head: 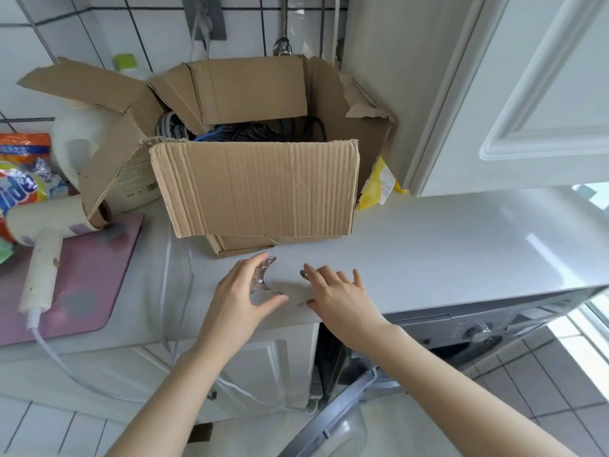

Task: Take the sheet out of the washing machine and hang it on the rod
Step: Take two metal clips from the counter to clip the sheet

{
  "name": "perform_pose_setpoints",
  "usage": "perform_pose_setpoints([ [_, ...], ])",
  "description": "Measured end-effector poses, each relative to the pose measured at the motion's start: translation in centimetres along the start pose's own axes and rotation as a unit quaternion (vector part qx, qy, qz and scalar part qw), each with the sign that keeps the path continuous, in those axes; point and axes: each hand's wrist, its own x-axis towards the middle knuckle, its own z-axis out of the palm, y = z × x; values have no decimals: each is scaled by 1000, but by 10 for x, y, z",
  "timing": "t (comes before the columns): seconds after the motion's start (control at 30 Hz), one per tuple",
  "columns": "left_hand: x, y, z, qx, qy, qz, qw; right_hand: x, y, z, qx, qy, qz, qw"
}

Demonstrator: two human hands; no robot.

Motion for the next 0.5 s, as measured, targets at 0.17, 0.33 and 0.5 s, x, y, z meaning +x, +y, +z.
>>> perform_pose_setpoints([
  [0.17, -8, 21, 5, -51, 37, -19, 998, -24, -1, -12, 78, 31, 30, 996],
  [0.33, -28, 41, 13, -145, 16, -71, 987, -59, -2, -18, 178, 81, 84, 977],
  [0.5, -48, 50, 12, -195, -17, -44, 980, -99, -14, -12, 203, 99, 186, 956],
])
